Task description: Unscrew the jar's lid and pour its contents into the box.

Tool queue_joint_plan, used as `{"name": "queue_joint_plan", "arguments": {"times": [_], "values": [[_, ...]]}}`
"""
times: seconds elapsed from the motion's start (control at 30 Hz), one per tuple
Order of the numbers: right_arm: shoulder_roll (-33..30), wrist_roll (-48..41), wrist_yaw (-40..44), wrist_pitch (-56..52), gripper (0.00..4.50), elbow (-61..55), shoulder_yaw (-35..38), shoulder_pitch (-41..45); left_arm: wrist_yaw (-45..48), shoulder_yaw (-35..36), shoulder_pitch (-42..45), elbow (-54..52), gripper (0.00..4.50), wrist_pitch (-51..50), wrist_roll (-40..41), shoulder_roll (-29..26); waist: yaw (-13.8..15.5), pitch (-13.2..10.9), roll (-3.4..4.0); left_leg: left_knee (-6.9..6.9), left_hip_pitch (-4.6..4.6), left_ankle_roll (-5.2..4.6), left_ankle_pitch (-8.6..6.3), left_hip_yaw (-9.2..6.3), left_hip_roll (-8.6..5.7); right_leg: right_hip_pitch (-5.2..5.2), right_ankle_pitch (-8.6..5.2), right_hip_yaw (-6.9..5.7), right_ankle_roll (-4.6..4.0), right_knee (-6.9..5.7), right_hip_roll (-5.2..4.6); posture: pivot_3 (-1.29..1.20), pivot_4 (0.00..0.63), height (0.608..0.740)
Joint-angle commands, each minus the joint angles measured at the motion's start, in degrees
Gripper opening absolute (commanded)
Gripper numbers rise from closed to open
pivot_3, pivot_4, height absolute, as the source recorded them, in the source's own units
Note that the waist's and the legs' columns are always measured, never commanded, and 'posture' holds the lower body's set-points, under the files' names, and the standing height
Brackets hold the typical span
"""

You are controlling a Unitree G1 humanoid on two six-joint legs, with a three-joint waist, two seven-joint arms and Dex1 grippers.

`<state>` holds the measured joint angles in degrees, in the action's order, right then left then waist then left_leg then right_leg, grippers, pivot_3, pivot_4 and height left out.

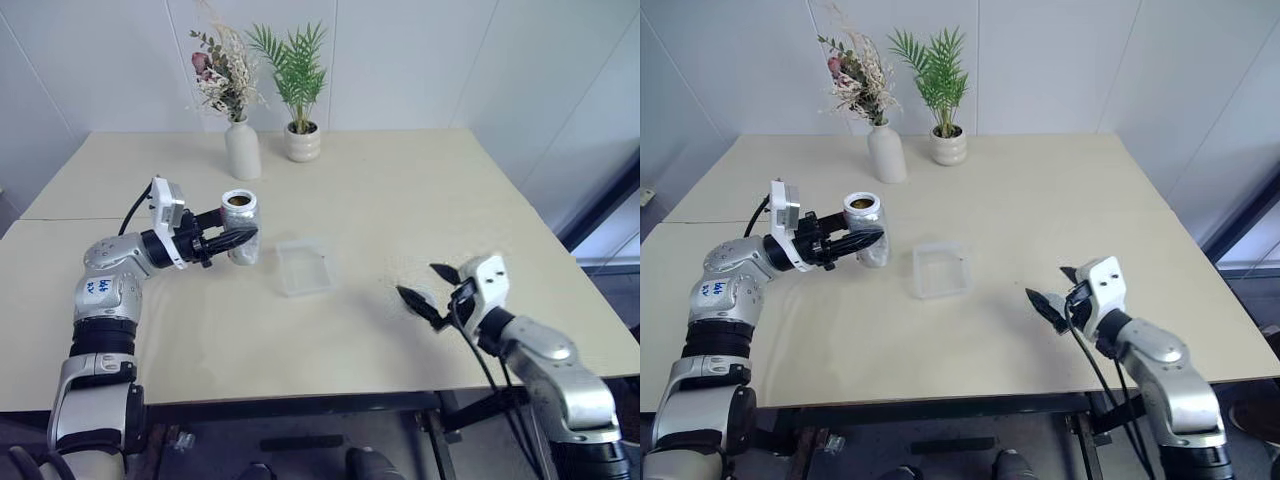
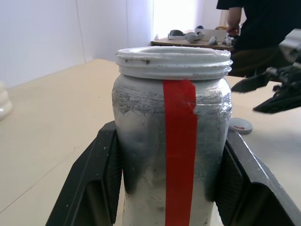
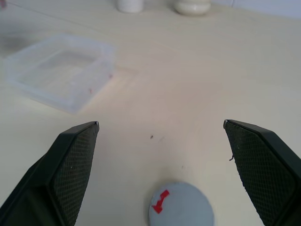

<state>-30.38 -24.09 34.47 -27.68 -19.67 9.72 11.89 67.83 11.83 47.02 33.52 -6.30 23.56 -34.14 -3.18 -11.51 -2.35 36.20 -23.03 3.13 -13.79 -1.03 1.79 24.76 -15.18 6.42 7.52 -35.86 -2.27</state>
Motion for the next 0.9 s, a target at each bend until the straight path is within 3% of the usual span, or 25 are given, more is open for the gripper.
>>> {"name": "queue_joint_plan", "arguments": {"times": [0.03,0.17,0.47,0.63,0.9], "values": [[-5.18,-6.87,8.32,0.60,4.48,-6.22,4.33,-0.90,-0.38,-0.90,5.32,5.45,2.14,6.53,-3.34,-0.88,0.09,0.00,-0.01,0.01,-0.02,0.00,0.00,0.01,-0.01,0.01,0.00,0.01,0.01,0.02,0.00,0.00,0.150,0.740],[-10.88,-12.93,14.71,-1.00,4.48,-8.20,7.41,-1.54,0.72,-4.25,11.63,14.94,2.14,16.00,-9.03,-0.77,0.33,-0.01,-0.02,0.03,-0.04,0.00,0.00,-0.03,-0.01,-0.17,0.04,-0.01,0.09,0.29,0.00,0.00,0.150,0.740],[-13.66,-22.13,15.83,-3.47,4.48,-9.71,12.86,0.96,-2.15,-10.73,24.08,32.89,2.14,36.57,-20.94,0.36,0.27,-0.01,-0.05,-0.04,-0.06,0.00,-0.02,-0.02,-0.02,-0.15,0.07,0.00,0.15,0.34,0.00,0.00,0.150,0.740],[-15.67,-24.31,17.58,-3.45,4.48,-11.37,15.58,-2.80,-4.42,-15.32,27.85,37.46,2.14,45.91,-27.98,1.44,0.78,-0.01,-0.05,-0.02,-0.13,-0.04,-0.13,0.01,-0.02,-0.16,0.06,0.02,0.18,0.45,-0.01,0.00,0.150,0.740],[-15.28,-24.36,13.96,-3.19,4.48,-13.70,16.29,-4.37,-16.46,-25.00,33.25,40.27,2.14,59.98,-42.28,3.35,1.49,-0.04,-0.11,0.07,-0.13,-0.06,-0.15,0.04,-0.03,-0.16,0.10,0.06,0.25,0.44,0.00,0.00,0.150,0.740]]}}
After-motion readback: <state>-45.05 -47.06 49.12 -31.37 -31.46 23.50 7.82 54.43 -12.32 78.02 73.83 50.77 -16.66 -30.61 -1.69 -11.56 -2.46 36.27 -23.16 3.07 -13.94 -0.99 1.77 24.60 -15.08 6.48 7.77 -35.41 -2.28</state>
